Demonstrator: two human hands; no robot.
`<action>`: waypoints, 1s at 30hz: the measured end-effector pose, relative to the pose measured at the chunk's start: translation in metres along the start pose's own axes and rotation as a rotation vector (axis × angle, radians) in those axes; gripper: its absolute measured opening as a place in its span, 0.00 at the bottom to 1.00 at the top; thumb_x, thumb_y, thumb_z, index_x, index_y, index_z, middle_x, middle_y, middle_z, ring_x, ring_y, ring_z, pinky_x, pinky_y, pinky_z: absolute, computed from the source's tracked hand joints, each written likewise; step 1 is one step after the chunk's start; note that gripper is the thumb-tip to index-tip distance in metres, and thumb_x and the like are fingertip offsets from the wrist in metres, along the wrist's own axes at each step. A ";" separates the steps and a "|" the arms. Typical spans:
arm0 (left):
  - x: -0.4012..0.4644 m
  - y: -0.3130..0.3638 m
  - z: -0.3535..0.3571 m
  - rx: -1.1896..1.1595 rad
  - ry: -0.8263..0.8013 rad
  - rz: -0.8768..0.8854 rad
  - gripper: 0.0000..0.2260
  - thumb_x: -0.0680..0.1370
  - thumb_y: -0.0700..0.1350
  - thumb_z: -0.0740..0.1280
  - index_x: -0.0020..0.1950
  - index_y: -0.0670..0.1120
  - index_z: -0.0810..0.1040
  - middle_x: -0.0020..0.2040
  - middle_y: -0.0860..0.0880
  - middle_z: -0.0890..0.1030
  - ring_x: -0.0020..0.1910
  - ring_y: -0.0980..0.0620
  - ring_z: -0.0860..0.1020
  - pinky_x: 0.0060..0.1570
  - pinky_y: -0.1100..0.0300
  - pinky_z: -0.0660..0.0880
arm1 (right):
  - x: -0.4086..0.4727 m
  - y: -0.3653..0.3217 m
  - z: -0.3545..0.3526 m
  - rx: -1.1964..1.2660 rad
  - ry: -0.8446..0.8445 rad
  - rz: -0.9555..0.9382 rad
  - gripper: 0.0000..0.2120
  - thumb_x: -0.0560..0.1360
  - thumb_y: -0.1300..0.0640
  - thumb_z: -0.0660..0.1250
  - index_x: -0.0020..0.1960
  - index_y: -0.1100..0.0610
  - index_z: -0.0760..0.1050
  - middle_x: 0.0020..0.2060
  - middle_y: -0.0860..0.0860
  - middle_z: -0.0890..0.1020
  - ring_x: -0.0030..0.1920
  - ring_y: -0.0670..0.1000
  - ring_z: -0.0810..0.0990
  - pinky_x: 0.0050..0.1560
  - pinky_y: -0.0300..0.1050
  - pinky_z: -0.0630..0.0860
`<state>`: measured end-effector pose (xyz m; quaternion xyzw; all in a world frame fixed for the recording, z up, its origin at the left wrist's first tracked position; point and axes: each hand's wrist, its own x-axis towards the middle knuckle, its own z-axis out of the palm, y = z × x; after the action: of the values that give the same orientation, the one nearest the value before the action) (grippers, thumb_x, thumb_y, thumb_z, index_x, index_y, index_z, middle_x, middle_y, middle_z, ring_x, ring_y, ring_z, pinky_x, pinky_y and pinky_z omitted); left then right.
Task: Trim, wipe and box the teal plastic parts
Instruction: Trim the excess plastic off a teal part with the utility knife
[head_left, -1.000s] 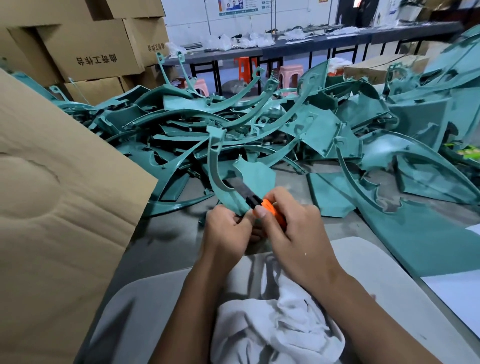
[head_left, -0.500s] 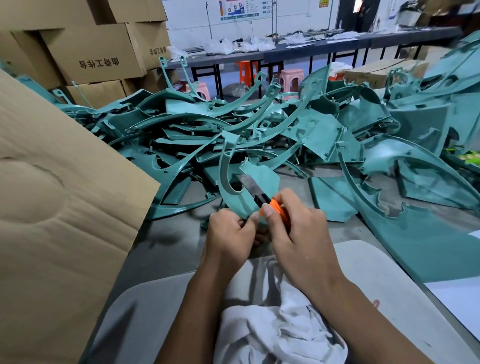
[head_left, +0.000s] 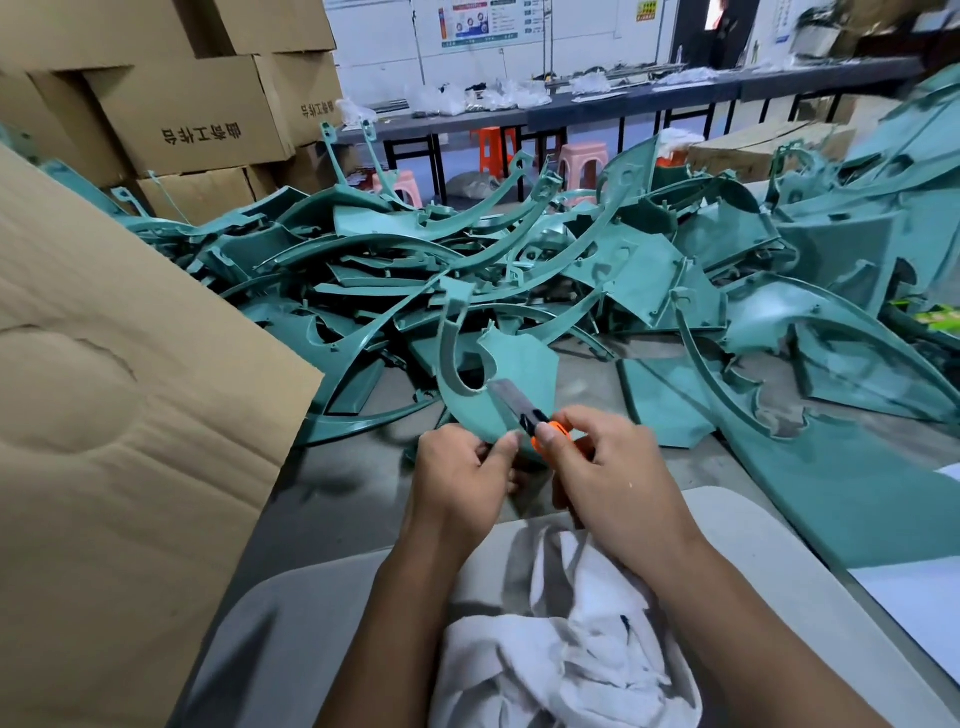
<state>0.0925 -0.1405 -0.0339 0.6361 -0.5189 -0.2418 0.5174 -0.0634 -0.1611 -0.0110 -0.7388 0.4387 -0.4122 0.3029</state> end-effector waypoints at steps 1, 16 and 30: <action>0.000 0.001 0.001 0.000 0.005 0.013 0.14 0.77 0.48 0.68 0.40 0.39 0.85 0.32 0.45 0.85 0.33 0.45 0.85 0.37 0.41 0.83 | 0.001 0.001 -0.004 0.027 0.029 -0.013 0.11 0.82 0.53 0.68 0.42 0.54 0.80 0.30 0.50 0.80 0.33 0.51 0.77 0.38 0.52 0.74; -0.004 0.010 -0.010 0.225 0.202 0.237 0.11 0.76 0.50 0.64 0.37 0.45 0.76 0.34 0.51 0.79 0.32 0.56 0.77 0.32 0.58 0.74 | 0.004 0.007 -0.010 0.176 0.062 0.021 0.13 0.84 0.51 0.65 0.43 0.54 0.76 0.30 0.57 0.80 0.27 0.52 0.75 0.29 0.46 0.70; 0.011 0.003 -0.051 -0.245 0.003 0.013 0.14 0.86 0.38 0.60 0.62 0.51 0.82 0.49 0.59 0.87 0.46 0.65 0.82 0.43 0.73 0.74 | 0.012 0.025 -0.042 -0.083 0.379 -0.283 0.12 0.84 0.47 0.64 0.46 0.53 0.77 0.30 0.47 0.76 0.31 0.48 0.74 0.33 0.41 0.70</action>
<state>0.1381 -0.1298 -0.0107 0.5654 -0.4886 -0.2990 0.5935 -0.1071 -0.1865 -0.0067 -0.7142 0.3962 -0.5636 0.1237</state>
